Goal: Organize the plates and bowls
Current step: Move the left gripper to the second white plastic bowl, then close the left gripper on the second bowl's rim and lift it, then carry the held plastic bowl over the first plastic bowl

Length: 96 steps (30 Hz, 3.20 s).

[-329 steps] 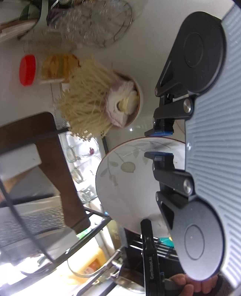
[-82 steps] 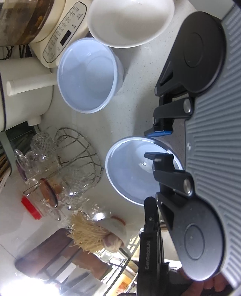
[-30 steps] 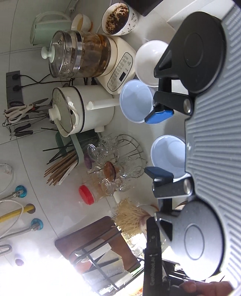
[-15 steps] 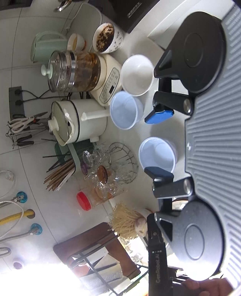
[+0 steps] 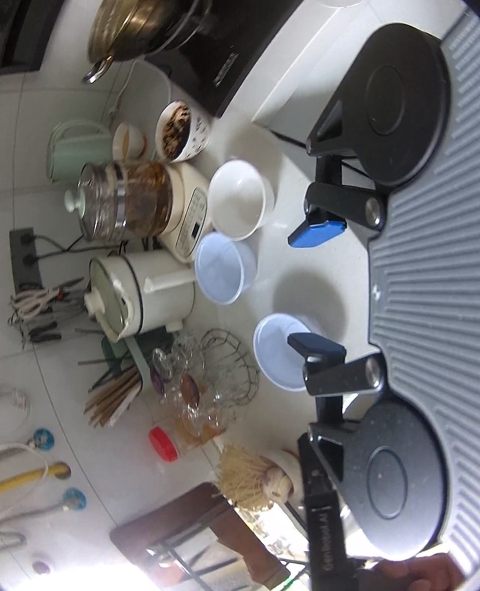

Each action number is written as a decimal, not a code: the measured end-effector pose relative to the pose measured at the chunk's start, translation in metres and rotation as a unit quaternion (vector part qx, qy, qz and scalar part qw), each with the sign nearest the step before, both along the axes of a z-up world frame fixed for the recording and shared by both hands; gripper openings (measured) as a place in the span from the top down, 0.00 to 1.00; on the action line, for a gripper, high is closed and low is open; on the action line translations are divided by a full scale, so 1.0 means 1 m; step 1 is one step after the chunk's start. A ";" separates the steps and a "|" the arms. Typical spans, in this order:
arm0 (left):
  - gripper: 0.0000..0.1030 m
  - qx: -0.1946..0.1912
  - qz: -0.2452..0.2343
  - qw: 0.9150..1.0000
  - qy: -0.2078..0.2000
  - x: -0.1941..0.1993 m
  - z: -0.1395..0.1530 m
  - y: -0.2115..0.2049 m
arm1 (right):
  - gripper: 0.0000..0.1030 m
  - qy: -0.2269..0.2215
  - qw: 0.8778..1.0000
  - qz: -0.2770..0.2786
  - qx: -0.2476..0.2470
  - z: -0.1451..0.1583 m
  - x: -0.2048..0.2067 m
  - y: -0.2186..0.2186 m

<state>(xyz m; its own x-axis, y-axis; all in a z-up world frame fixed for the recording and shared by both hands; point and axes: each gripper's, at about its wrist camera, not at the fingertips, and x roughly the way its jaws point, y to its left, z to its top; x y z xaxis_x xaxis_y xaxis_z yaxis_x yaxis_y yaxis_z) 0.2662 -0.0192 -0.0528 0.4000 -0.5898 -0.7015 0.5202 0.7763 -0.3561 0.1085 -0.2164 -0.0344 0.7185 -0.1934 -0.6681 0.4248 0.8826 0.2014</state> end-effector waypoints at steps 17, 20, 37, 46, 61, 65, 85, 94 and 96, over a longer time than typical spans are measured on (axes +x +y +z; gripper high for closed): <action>0.68 -0.025 0.031 0.999 0.020 0.083 -0.002 -0.063 | 0.47 -0.015 1.000 0.005 0.013 -0.001 0.064 -0.072; 0.64 -0.017 0.034 0.999 0.022 0.101 -0.006 -0.079 | 0.47 -0.010 1.000 0.011 0.022 -0.006 0.079 -0.085; 0.55 0.014 0.070 0.994 0.083 0.171 -0.069 -0.143 | 0.48 0.045 0.995 0.054 0.075 -0.058 0.164 -0.170; 0.56 0.015 0.085 0.988 0.131 0.198 -0.101 -0.165 | 0.61 0.077 0.989 0.089 0.085 -0.087 0.202 -0.188; 0.73 0.048 0.098 0.982 0.156 0.226 -0.124 -0.191 | 0.77 0.115 0.982 0.112 0.102 -0.118 0.242 -0.203; 0.79 0.056 0.101 0.979 0.165 0.229 -0.131 -0.193 | 0.77 0.128 0.979 0.119 0.103 -0.124 0.248 -0.202; 0.91 0.062 0.095 0.979 0.168 0.229 -0.134 -0.200 | 0.88 0.137 0.975 0.131 0.115 -0.140 0.255 -0.199; 0.91 0.046 0.099 0.983 0.146 0.221 -0.110 -0.191 | 0.88 0.111 0.978 0.135 0.112 -0.117 0.243 -0.198; 0.91 0.042 0.102 0.983 0.144 0.218 -0.104 -0.188 | 0.88 0.106 0.979 0.135 0.110 -0.111 0.240 -0.196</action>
<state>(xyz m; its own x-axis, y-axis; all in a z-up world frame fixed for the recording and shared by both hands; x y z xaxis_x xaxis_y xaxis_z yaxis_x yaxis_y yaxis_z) 0.4842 -0.2075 -0.1563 0.2820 -0.4525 -0.8460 0.2382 0.8872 -0.3952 0.3484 -0.4121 -0.1451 0.5642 0.1508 -0.8117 0.2346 0.9134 0.3327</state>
